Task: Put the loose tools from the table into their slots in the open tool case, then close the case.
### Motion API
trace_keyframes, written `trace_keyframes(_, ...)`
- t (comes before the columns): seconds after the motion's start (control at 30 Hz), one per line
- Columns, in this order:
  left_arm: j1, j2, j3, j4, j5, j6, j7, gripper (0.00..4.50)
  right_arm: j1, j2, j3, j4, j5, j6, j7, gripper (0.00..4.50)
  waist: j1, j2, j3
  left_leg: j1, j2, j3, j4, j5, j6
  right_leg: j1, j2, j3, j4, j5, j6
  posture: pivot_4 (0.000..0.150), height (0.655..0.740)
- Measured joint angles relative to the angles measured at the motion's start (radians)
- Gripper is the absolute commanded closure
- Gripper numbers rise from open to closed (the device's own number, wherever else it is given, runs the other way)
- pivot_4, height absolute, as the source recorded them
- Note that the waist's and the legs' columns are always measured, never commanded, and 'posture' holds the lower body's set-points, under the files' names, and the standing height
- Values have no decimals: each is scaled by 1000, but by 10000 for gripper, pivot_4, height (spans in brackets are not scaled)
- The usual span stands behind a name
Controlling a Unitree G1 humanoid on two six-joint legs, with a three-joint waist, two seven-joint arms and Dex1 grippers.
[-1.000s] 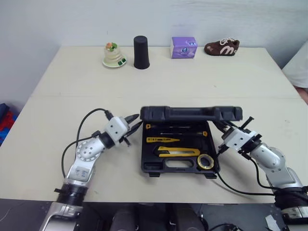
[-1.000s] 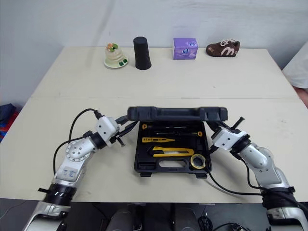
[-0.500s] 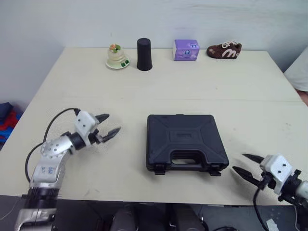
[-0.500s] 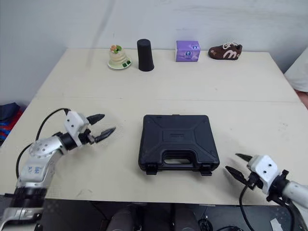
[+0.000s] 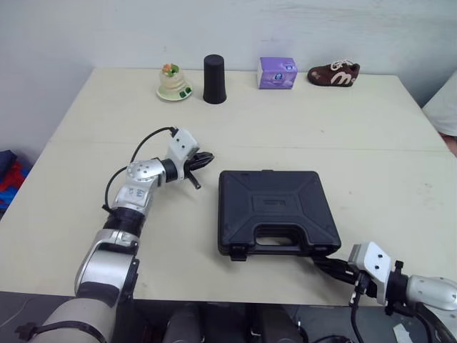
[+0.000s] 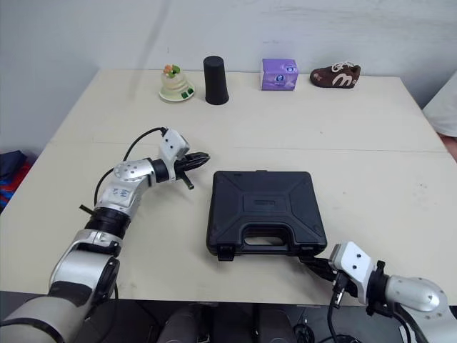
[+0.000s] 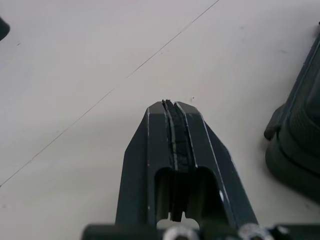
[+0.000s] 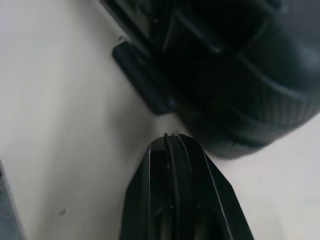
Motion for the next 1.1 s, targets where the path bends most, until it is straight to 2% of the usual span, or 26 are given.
trace_keyframes(0.13, -2, -5, -5, 116, 8, -59, -102, 44614, -83, 21, 40, 49, -54, -36, -6, 45000, -21, -3, -1, 1, 1, 0, 0, 0, 0, 0, -1, -1, 1, 1, -2, 1500, 7400)
trace_keyframes(0.33, -2, 7, -4, 155, 2, -87, -309, 44614, -170, 20, 35, 149, -108, -93, -24, 45000, -16, -5, -1, 0, 1, 0, 0, 1, 1, 0, -1, -1, 1, 1, -2, 1500, 7400)
trace_keyframes(0.43, -2, 7, -1, 154, 2, -87, -348, 44614, -197, 17, 27, 194, -119, -118, -24, 45000, -15, -5, -1, -1, 0, 0, 2, 1, 2, 0, -2, -1, 0, 2, 0, 1500, 7400)
trace_keyframes(0.7, 183, 51, 18, -100, -38, -23, -418, 44614, -344, 13, 33, 358, -168, -179, -24, 45000, -19, -5, -1, -2, 1, 1, 5, 0, 2, 0, -5, 1, 0, 3, 1, 1500, 7400)
trace_keyframes(0.83, 289, 65, 28, -260, -59, 38, -402, 44614, -401, 22, 43, 423, -186, -194, -27, 45000, -17, -5, -1, -2, 2, 0, 5, 0, 2, 0, -6, 1, 1, 3, 1, 1500, 7400)
trace_keyframes(0.97, 353, 87, 46, -384, -68, 79, -355, 44614, -378, 22, 30, 403, -182, -181, -39, 45000, -16, -4, -1, -2, 2, -1, 4, 0, 2, 0, -7, 4, 1, 3, 1, 1500, 7400)
trace_keyframes(1.1, 368, 120, 106, -535, -159, 194, -333, 44614, -259, 17, -47, 305, -147, -104, -55, 45000, -3, -4, 0, -4, 2, -3, 4, 0, 1, 0, -8, 4, 0, 2, 0, 1500, 7400)
